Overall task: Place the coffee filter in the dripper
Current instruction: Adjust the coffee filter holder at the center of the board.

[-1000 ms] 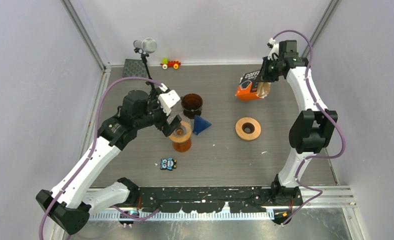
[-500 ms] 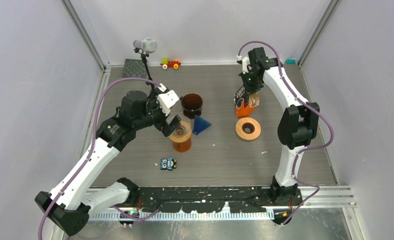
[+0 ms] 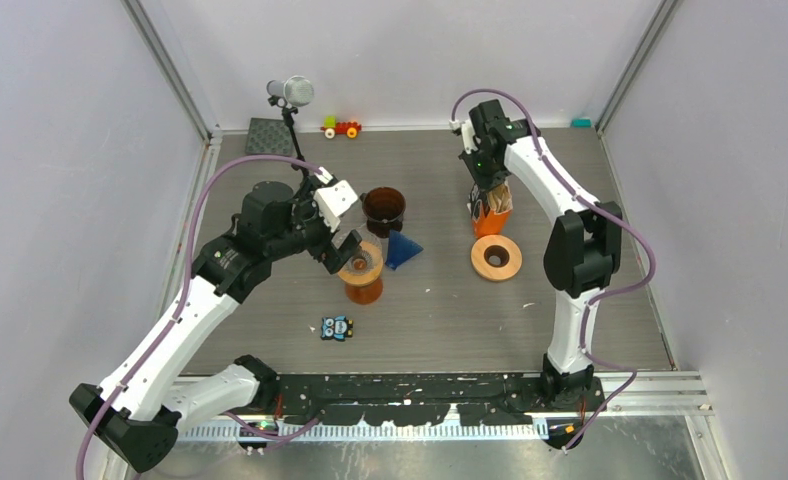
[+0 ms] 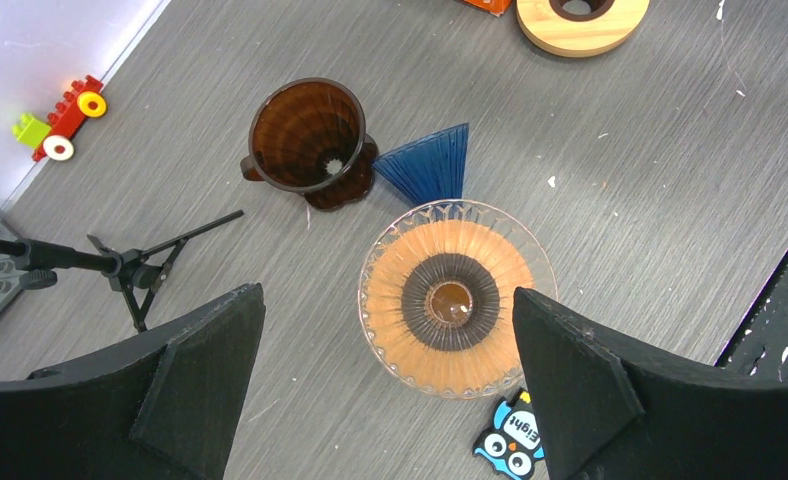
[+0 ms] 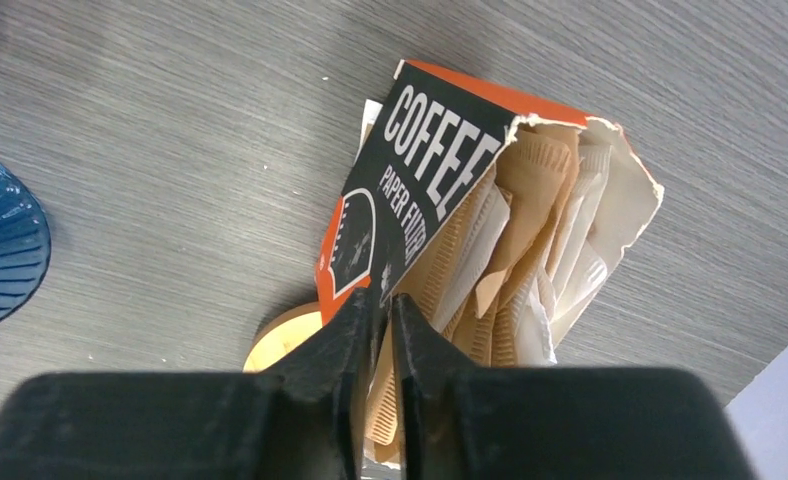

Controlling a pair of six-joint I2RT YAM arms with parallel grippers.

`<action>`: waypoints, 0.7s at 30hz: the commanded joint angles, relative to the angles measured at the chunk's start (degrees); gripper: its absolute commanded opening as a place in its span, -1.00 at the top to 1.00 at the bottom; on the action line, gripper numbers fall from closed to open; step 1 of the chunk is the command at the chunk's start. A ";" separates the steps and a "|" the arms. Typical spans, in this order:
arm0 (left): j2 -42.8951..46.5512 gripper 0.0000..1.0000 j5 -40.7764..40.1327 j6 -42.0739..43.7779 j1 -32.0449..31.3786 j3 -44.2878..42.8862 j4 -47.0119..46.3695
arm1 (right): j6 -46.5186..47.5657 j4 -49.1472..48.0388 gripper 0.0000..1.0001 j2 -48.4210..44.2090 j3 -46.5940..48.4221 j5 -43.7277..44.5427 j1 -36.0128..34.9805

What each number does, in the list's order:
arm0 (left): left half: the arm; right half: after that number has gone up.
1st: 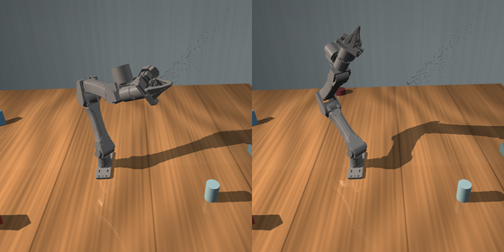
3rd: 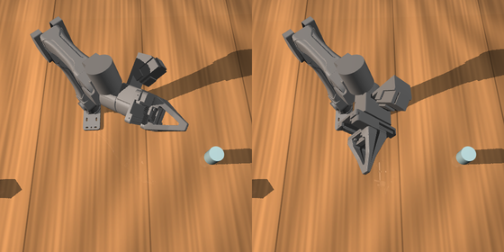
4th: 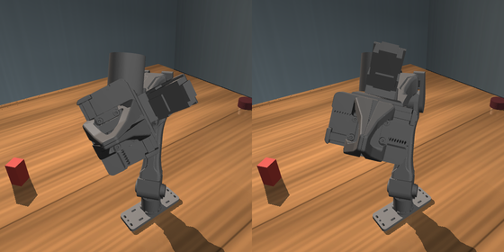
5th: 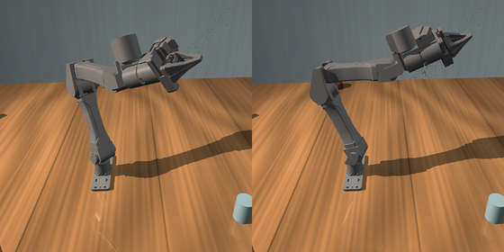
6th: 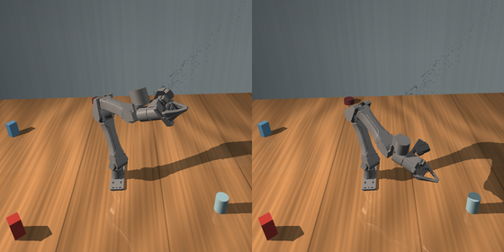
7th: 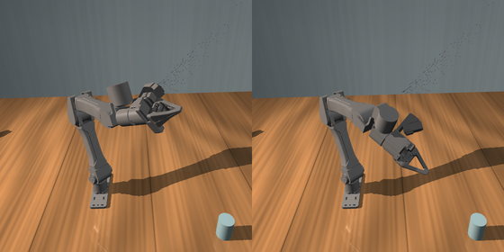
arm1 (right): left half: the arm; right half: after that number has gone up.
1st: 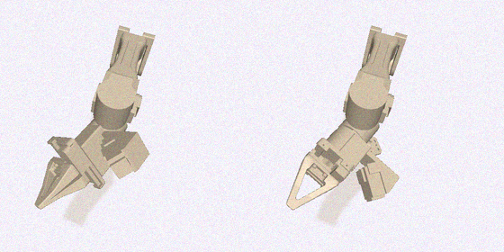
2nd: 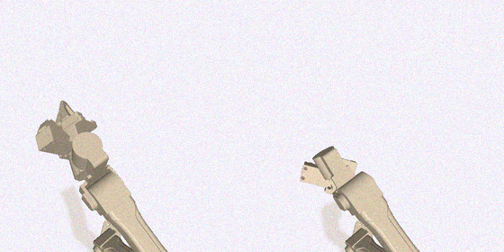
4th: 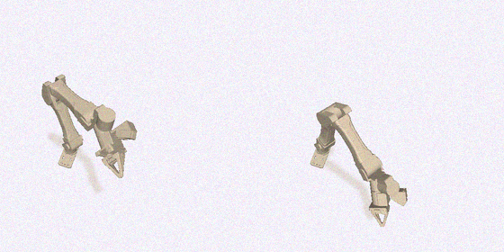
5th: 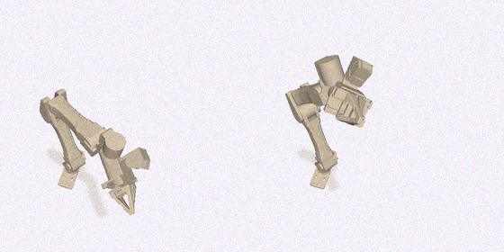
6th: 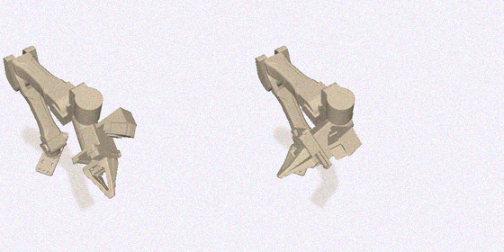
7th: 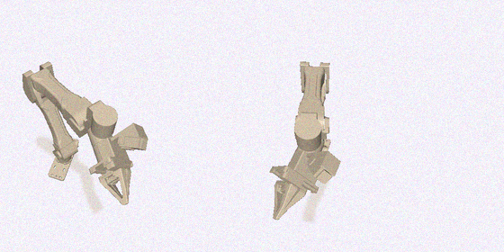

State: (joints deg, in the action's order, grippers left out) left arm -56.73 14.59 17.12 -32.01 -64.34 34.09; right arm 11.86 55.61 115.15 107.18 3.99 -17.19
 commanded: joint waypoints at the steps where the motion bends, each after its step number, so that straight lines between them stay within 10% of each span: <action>1: 1.45 -0.93 0.96 0.37 0.02 -0.74 -1.39 | -0.39 0.40 0.52 0.32 4.21 2.41 -0.12; 9: 1.62 -0.93 0.97 0.52 0.04 -0.83 -1.38 | -2.17 0.26 0.23 -3.68 6.81 1.64 -0.19; 21: 2.11 -0.93 0.97 0.56 0.02 -0.63 -1.05 | -1.73 -2.80 0.31 -8.21 5.19 6.03 0.88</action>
State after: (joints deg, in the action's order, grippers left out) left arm -56.21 14.61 17.15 -32.01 -64.34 34.11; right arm 10.31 54.89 110.10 111.50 7.75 -17.08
